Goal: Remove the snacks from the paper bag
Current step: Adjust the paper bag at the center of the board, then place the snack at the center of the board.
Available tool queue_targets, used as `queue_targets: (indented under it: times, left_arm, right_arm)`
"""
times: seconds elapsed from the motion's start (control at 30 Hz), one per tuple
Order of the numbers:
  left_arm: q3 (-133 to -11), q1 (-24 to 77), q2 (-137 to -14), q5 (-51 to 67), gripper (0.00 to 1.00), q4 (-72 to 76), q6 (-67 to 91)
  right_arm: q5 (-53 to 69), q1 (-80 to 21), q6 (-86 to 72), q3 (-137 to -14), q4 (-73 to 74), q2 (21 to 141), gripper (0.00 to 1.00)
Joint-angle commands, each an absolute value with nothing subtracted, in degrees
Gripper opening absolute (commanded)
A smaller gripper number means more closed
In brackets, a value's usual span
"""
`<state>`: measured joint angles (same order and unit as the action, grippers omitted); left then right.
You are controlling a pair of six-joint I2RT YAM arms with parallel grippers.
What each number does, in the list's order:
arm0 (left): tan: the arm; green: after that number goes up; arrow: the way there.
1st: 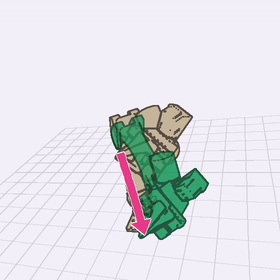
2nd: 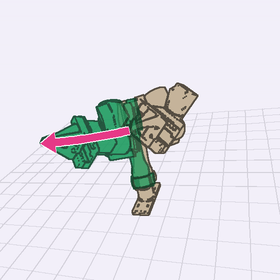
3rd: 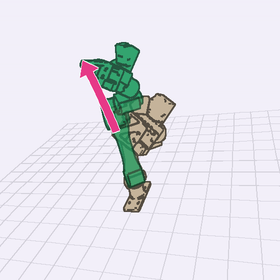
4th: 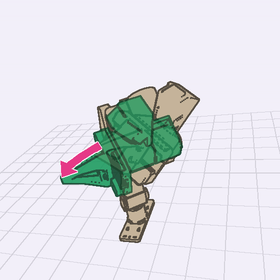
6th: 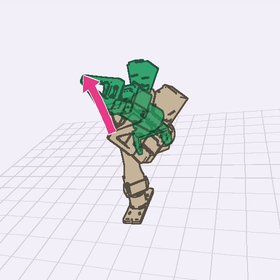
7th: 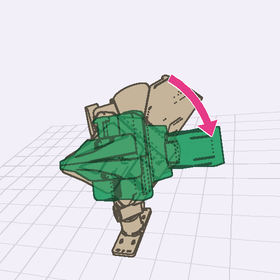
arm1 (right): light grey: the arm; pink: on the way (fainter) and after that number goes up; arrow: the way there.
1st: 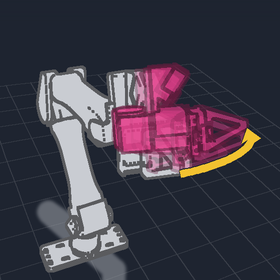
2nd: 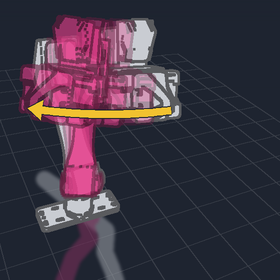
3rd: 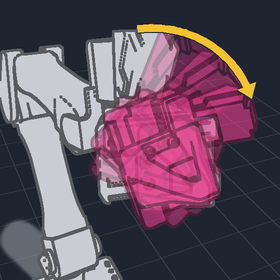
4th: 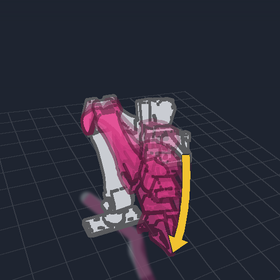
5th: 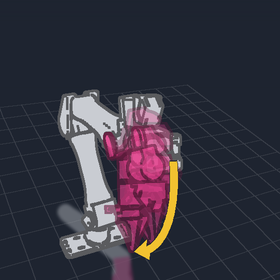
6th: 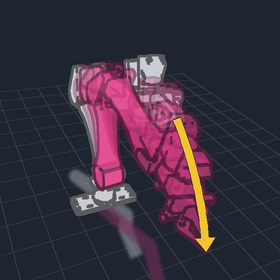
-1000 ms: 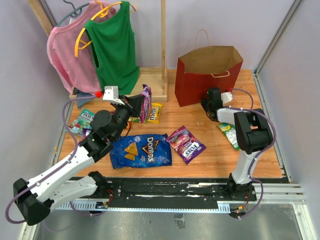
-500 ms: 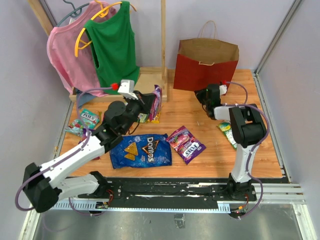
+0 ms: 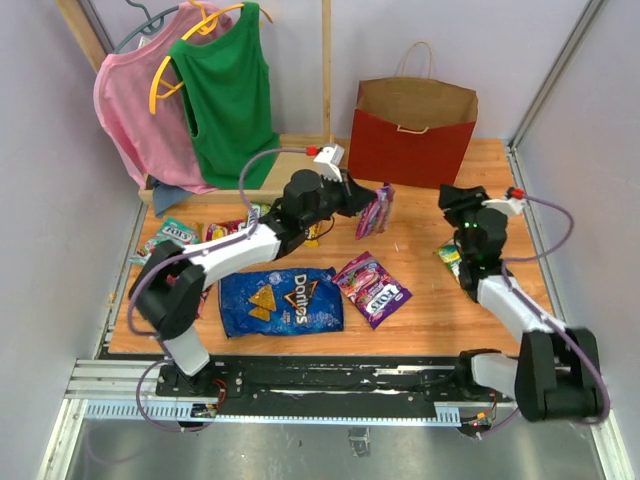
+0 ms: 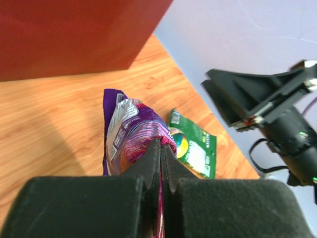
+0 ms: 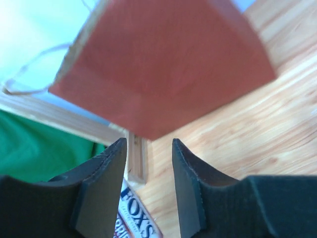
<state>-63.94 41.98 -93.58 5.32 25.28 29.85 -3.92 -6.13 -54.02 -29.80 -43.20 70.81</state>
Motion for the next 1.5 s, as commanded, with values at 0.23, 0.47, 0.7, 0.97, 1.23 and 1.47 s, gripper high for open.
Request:
queue_targets:
  times: [0.23,0.47,0.7,0.97,1.23,1.47]
  left_arm:
    - [-83.9,39.1,-117.1,20.4,0.01,34.7,46.4]
    - [-90.9,37.6,-126.4,16.5,0.0,28.2,47.8]
    - [-92.4,35.8,-129.3,14.0,0.01,23.3,44.8]
    - [-99.8,35.0,-131.8,9.1,0.06,6.1,33.8]
    - [-93.7,34.6,-121.6,2.3,0.99,1.9,23.3]
    - [-77.2,34.5,-100.9,-10.1,1.0,1.1,19.4]
  right_arm:
    - [-12.4,-1.4,-36.9,-29.0,-30.3,57.9,0.64]
    - [-16.3,-4.1,-31.9,-29.6,-30.0,56.8,0.71]
    - [-15.2,-4.3,-33.7,-28.8,-31.5,57.9,0.72]
    - [-12.1,-4.3,-35.9,-29.4,-32.1,60.1,0.76]
    - [-8.6,-4.4,-33.7,-30.2,-31.2,59.3,0.78]
    - [-16.2,-14.2,-21.7,-32.5,-31.0,58.6,0.82]
